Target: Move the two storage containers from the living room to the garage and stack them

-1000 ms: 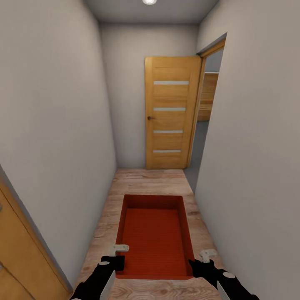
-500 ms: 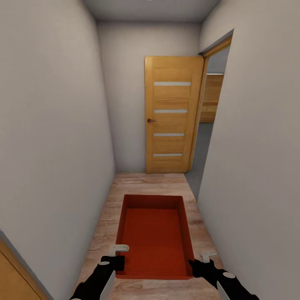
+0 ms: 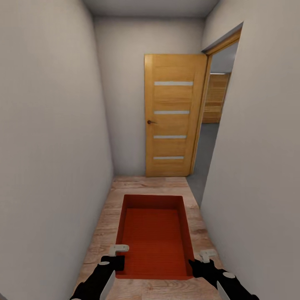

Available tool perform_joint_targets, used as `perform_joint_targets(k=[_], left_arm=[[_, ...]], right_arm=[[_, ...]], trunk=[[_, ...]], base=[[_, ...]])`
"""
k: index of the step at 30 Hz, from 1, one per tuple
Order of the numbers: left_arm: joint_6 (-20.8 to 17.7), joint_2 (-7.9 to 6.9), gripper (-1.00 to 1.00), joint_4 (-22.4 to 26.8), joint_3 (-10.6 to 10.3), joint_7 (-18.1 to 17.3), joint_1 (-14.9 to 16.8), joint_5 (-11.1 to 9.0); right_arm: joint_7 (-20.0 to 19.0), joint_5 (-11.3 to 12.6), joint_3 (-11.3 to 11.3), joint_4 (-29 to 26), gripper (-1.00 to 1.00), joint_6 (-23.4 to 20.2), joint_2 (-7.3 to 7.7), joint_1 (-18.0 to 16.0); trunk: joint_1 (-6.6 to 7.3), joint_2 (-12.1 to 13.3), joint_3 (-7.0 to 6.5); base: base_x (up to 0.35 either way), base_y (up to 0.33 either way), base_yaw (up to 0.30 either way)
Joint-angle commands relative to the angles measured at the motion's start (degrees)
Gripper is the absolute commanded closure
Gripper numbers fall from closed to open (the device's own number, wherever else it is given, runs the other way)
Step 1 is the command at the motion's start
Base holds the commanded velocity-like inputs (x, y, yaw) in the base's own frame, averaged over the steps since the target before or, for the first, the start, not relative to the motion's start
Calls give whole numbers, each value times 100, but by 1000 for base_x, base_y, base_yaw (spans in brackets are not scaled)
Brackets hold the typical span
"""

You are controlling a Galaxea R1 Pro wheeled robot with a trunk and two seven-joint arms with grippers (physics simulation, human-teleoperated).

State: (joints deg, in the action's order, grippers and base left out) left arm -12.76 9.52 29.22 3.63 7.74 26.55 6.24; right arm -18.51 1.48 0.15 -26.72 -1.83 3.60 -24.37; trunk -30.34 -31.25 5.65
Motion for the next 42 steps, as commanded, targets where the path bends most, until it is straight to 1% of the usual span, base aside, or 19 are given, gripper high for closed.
perform_joint_targets(k=[1, 42], left_arm=[[-42, 6, 100, 145, 358, 17, 8, 79], [-42, 6, 100, 145, 358, 17, 8, 80]], right_arm=[[-3, -8, 47, -9, 100, -19, 9, 2], [-3, -16, 47, -9, 100, -19, 9, 2]], trunk=[[-6, -10, 11], [-6, -10, 11]], base=[[323, 0, 0], [323, 0, 0]])
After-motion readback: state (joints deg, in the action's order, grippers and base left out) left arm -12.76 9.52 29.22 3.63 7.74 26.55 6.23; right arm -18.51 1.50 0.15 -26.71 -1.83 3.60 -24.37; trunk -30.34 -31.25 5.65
